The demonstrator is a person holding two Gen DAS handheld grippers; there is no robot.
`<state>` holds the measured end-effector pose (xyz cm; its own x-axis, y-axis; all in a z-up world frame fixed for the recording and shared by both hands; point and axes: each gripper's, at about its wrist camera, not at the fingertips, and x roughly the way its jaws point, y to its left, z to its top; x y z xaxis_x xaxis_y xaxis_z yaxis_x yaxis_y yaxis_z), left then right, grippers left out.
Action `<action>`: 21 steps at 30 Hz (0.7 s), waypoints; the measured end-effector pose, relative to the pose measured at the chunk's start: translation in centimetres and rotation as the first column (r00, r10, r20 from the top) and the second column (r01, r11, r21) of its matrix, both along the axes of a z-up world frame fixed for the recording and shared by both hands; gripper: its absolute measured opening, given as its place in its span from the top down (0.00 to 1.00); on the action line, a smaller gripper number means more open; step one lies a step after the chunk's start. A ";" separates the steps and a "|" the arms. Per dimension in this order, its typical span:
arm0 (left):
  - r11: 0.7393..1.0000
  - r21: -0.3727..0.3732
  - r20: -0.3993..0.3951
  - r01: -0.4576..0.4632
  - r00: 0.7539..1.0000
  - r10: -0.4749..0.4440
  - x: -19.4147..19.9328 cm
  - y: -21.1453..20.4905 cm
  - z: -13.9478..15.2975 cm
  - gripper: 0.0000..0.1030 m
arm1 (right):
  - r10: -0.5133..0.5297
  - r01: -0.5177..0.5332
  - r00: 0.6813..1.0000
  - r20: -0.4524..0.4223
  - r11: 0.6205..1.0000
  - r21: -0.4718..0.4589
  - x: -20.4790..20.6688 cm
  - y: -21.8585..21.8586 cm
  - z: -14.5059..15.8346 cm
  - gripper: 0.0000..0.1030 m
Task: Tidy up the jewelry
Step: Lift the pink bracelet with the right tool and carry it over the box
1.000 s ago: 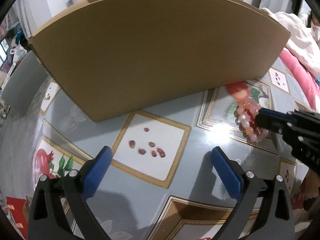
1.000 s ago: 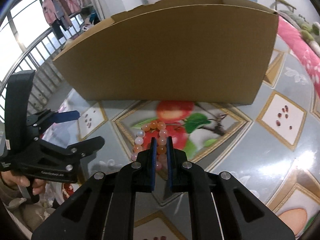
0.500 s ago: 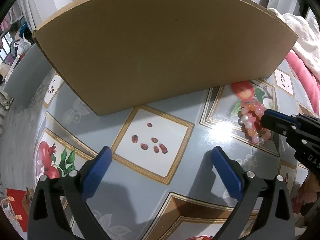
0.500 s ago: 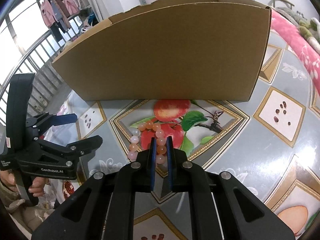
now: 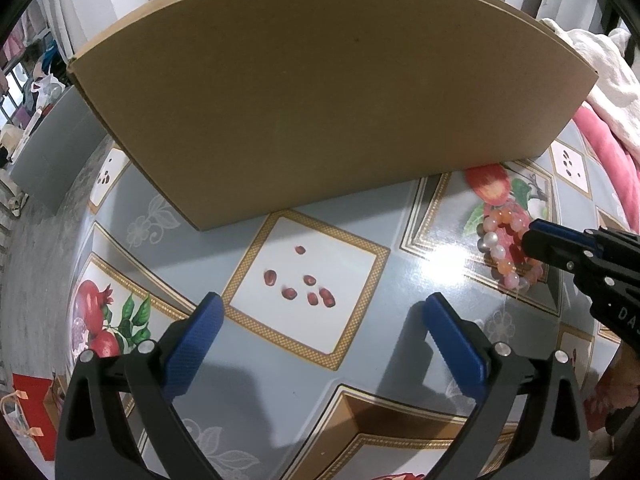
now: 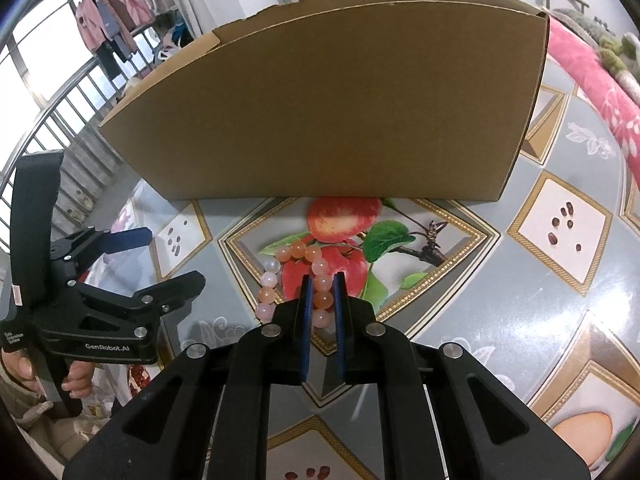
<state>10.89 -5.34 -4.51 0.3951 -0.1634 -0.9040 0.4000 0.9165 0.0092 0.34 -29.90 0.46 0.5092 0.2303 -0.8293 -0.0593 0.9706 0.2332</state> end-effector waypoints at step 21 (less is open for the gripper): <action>0.999 -0.025 0.058 0.044 0.997 -0.042 -0.2 0.2 -0.6 0.04 | -0.002 0.001 1.000 -0.023 1.000 -0.029 1.1 2.4 -0.3 0.92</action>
